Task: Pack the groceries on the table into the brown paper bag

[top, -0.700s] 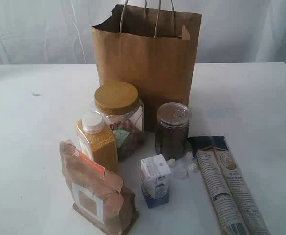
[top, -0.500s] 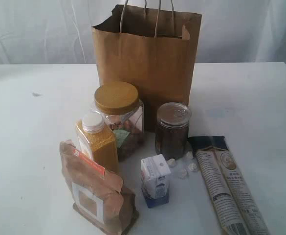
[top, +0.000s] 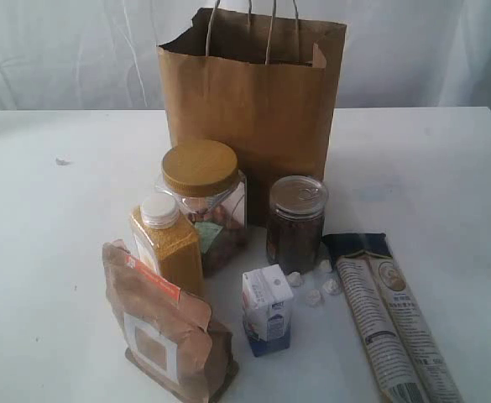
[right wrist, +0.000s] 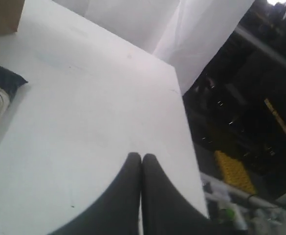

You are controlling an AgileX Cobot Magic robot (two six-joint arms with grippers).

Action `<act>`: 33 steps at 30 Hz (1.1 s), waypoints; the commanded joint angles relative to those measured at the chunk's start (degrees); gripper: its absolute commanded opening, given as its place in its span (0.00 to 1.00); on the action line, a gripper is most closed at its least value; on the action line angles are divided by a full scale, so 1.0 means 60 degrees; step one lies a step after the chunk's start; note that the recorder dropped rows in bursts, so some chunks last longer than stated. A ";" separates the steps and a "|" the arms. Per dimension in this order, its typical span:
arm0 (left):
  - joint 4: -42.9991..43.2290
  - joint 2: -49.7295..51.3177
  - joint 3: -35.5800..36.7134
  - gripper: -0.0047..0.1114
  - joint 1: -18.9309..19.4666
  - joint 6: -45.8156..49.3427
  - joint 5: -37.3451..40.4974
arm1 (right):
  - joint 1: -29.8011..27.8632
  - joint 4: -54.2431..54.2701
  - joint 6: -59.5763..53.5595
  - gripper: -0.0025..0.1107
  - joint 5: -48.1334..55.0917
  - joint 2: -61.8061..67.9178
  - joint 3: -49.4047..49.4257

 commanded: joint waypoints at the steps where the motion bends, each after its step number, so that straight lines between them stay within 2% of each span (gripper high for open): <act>1: -0.0083 -0.0025 0.0056 0.04 -0.0059 0.0018 -0.0038 | -0.0060 -0.0528 -0.1386 0.02 -0.0575 -0.0058 0.0025; 5: -0.0083 -0.0025 0.0056 0.04 -0.0059 0.0018 -0.0038 | -0.0060 0.0300 -0.1262 0.02 -0.1076 -0.0058 0.0025; 8: -0.0083 -0.0025 0.0056 0.04 -0.0059 0.0018 -0.0038 | -0.0060 0.2932 0.0154 0.02 -0.1289 -0.0058 0.0025; 9: -0.0083 -0.0025 0.0056 0.04 -0.0059 0.0018 -0.0038 | -0.0060 0.3978 0.0853 0.02 -0.2080 -0.0058 0.0025; 12: -0.0083 -0.0025 0.0056 0.04 -0.0059 0.0018 -0.0038 | -0.0060 0.5238 0.2523 0.02 -0.2935 -0.0058 0.0025; 17: -0.0083 -0.0025 0.0056 0.04 -0.0059 0.0018 -0.0038 | -0.0060 0.5415 0.3995 0.02 -0.4587 -0.0058 0.0025; 21: -0.0083 -0.0025 0.0056 0.04 -0.0059 0.0018 -0.0038 | -0.0060 0.5354 0.7868 0.02 -0.6995 -0.0058 0.0025; 23: -0.0083 -0.0025 0.0056 0.04 -0.0059 0.0018 -0.0038 | -0.0060 0.5346 0.8652 0.02 -0.8754 -0.0058 0.0025; 24: -0.0083 -0.0025 0.0056 0.04 -0.0059 0.0018 -0.0038 | -0.0060 0.5346 0.8520 0.02 -0.9333 -0.0058 0.0020; 26: -0.0083 -0.0025 0.0056 0.04 -0.0059 0.0018 -0.0038 | -0.0060 0.5324 0.7613 0.02 -0.9364 -0.0058 -0.0362; 29: -0.0083 -0.0025 0.0056 0.04 -0.0059 0.0018 -0.0038 | -0.0060 0.4555 0.5078 0.02 -0.7493 0.0258 -0.1106; 30: -0.0083 -0.0025 0.0056 0.04 -0.0059 0.0018 -0.0038 | -0.0060 0.4230 0.3628 0.02 -0.6149 0.0952 -0.1496; 33: -0.0083 -0.0025 0.0056 0.04 -0.0059 0.0018 -0.0038 | -0.0060 0.4463 0.4035 0.02 -0.5805 0.2893 -0.1923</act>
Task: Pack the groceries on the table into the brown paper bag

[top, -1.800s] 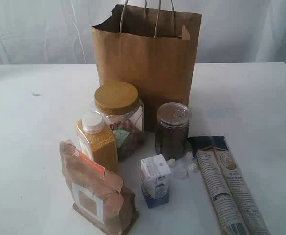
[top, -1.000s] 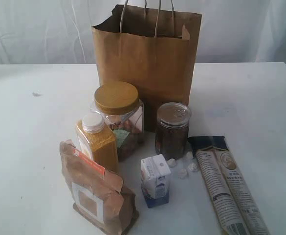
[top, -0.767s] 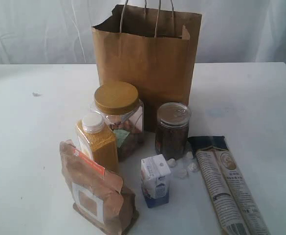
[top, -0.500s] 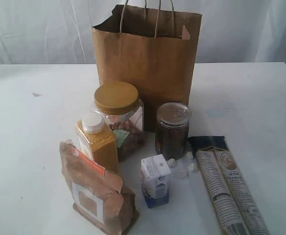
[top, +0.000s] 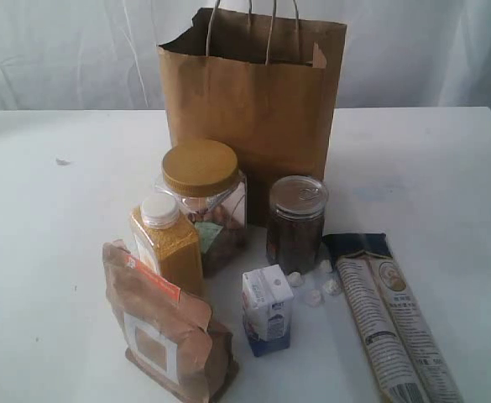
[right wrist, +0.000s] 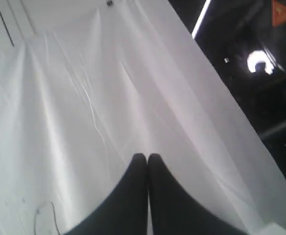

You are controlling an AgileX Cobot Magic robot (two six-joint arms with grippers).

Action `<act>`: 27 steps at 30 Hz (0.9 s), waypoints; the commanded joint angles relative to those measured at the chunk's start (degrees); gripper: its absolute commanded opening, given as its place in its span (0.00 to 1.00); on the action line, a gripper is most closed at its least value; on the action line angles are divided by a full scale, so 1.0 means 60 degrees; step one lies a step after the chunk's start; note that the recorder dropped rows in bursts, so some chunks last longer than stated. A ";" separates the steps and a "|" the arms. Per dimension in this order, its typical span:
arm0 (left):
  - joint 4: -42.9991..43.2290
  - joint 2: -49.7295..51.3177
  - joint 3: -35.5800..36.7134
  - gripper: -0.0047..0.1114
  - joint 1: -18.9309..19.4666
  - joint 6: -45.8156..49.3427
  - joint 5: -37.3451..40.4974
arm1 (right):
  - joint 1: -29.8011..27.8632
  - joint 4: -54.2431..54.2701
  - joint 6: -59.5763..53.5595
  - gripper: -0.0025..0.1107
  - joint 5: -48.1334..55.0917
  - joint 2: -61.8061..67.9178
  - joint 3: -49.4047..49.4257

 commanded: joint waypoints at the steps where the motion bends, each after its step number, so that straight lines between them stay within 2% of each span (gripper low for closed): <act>1: -0.0083 -0.0025 0.0056 0.04 -0.0059 0.0018 -0.0038 | -0.0060 -0.0114 -0.0389 0.02 0.1169 0.2819 -0.0682; 4: -0.0083 -0.0025 0.0056 0.04 -0.0059 0.0018 -0.0038 | 0.0025 -0.0459 -0.0389 0.02 0.3122 0.5309 -0.1802; 6: -0.0083 -0.0025 0.0056 0.04 -0.0059 0.0018 -0.0038 | 0.0772 -0.0515 -0.1594 0.02 0.5564 0.7822 -0.3360; 8: -0.0083 -0.0025 0.0056 0.04 -0.0059 0.0018 -0.0038 | 0.1802 -0.0492 -0.2685 0.02 0.6824 0.9133 -0.4397; 10: -0.0083 -0.0025 0.0056 0.04 -0.0059 0.0018 -0.0038 | 0.2728 -0.0870 -0.2887 0.02 0.7240 0.9926 -0.4773; 13: -0.0083 -0.0025 0.0056 0.04 -0.0059 0.0018 -0.0038 | 0.3797 -0.1999 -0.2142 0.02 0.7457 1.0267 -0.4796; 15: -0.0083 -0.0025 0.0056 0.04 -0.0059 0.0018 -0.0038 | 0.4554 -0.3254 -0.1150 0.02 0.8132 1.0272 -0.4988; 19: -0.0083 -0.0025 0.0056 0.04 -0.0059 0.0018 -0.0038 | 0.5553 -0.4252 -0.0273 0.02 0.9740 1.0272 -0.5446; 24: -0.0083 -0.0025 0.0056 0.04 -0.0059 0.0018 -0.0038 | 0.5948 -0.4456 -0.1147 0.02 1.2251 1.0566 -0.6045; 27: -0.0083 -0.0025 0.0056 0.04 -0.0059 0.0018 -0.0038 | 0.5948 -0.4527 -0.1594 0.02 1.2168 1.0609 -0.6297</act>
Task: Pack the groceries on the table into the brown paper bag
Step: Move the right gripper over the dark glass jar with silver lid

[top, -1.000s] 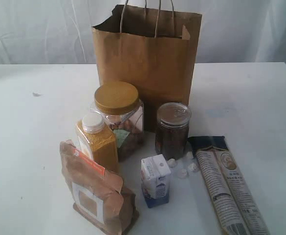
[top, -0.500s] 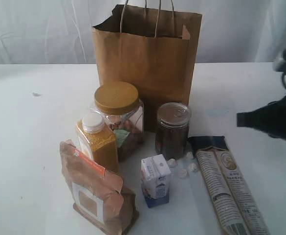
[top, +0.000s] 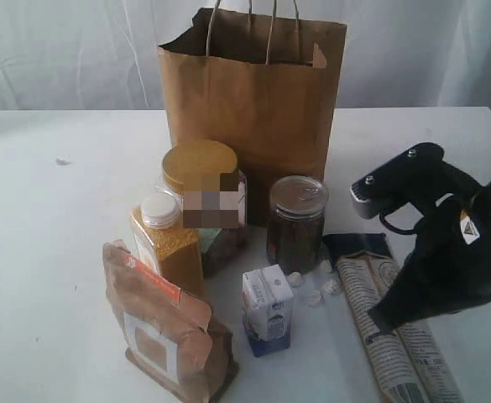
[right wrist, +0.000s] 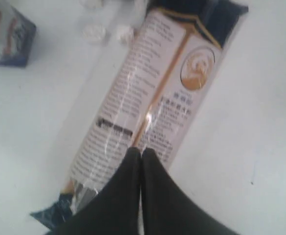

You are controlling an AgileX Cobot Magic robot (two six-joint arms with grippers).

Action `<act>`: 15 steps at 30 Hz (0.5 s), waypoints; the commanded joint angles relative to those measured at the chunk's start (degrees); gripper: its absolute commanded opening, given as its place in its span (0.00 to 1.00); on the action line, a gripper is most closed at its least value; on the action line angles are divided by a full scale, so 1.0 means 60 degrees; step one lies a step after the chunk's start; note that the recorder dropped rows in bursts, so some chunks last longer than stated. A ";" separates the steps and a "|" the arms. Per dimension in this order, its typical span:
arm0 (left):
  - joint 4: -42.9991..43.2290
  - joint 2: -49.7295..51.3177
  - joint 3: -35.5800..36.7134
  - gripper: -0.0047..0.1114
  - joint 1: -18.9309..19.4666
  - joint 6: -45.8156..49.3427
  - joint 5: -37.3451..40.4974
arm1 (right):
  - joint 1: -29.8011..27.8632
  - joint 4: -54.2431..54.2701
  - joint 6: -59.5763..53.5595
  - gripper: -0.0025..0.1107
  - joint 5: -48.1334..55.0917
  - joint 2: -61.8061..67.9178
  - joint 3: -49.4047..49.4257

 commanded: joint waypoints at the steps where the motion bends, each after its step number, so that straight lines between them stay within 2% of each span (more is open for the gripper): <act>1: -0.0083 -0.0025 0.0056 0.04 -0.0059 0.0018 -0.0038 | 0.0056 -0.0208 -0.0595 0.02 0.0162 0.0074 -0.0436; 3: -0.0083 -0.0025 0.0056 0.04 -0.0059 0.0018 -0.0038 | 0.0056 -0.0189 -0.0749 0.04 -0.0529 0.0074 -0.0568; 5: -0.0083 -0.0025 0.0056 0.04 -0.0059 0.0018 -0.0038 | 0.0056 -0.0166 -0.1228 0.10 -0.1214 0.0116 -0.0629; 8: -0.0083 -0.0025 0.0056 0.04 -0.0059 0.0018 -0.0038 | 0.0056 -0.0166 -0.1427 0.36 -0.2054 0.0285 -0.0775; 9: -0.0083 -0.0025 0.0056 0.04 -0.0059 0.0018 -0.0038 | 0.0056 -0.0166 -0.1427 0.50 -0.2278 0.0420 -0.0818; 12: -0.0083 -0.0025 0.0056 0.04 -0.0059 0.0018 -0.0038 | 0.0056 -0.0166 -0.1384 0.75 -0.2900 0.0783 -0.0846; 15: -0.0083 -0.0025 0.0056 0.04 -0.0059 0.0018 -0.0038 | 0.0056 -0.0097 -0.1384 0.83 -0.3674 0.1163 -0.0846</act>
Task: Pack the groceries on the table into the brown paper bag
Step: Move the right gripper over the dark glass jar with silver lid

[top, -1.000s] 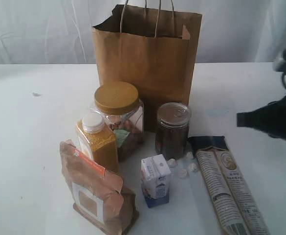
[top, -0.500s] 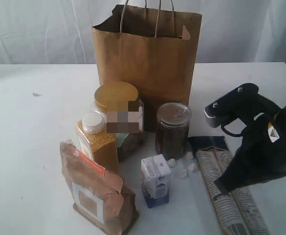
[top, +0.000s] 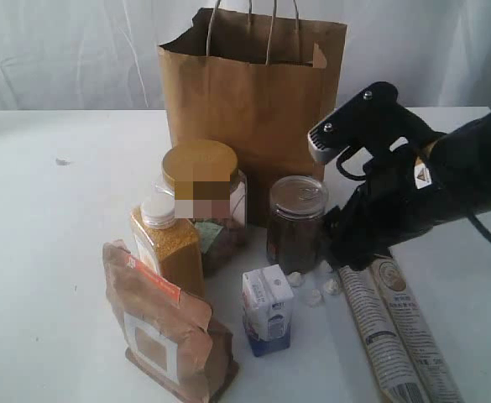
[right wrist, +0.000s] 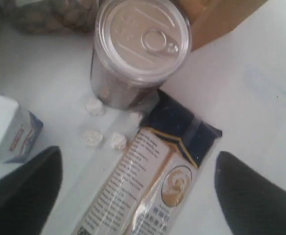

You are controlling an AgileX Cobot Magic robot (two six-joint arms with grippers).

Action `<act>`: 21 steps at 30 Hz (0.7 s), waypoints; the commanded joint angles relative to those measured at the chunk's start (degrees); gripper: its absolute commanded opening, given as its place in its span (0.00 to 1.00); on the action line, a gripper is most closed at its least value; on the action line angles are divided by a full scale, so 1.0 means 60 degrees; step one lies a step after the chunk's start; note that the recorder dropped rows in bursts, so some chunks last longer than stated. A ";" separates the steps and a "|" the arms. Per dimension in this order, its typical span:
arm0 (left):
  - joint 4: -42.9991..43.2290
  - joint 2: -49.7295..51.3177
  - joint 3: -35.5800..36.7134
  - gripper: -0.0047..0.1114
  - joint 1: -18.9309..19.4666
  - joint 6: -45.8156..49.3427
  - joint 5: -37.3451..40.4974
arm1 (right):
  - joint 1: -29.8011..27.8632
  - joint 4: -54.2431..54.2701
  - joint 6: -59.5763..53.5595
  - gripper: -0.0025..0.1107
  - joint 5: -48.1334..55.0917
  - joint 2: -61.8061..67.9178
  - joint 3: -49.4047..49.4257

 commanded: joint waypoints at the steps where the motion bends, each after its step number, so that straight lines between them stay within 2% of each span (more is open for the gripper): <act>1: -0.0083 -0.0025 0.0056 0.04 -0.0059 0.0018 -0.0038 | 0.0009 0.0053 -0.0099 0.83 -0.1228 0.0503 -0.0053; 8: -0.0083 -0.0025 0.0056 0.04 -0.0059 0.0018 -0.0038 | 0.0009 0.0078 0.1226 0.83 -0.3148 0.1451 -0.0053; 21: -0.0083 -0.0025 0.0056 0.04 -0.0059 0.0018 -0.0038 | 0.0009 0.0060 0.1310 0.79 -0.4406 0.3001 -0.0053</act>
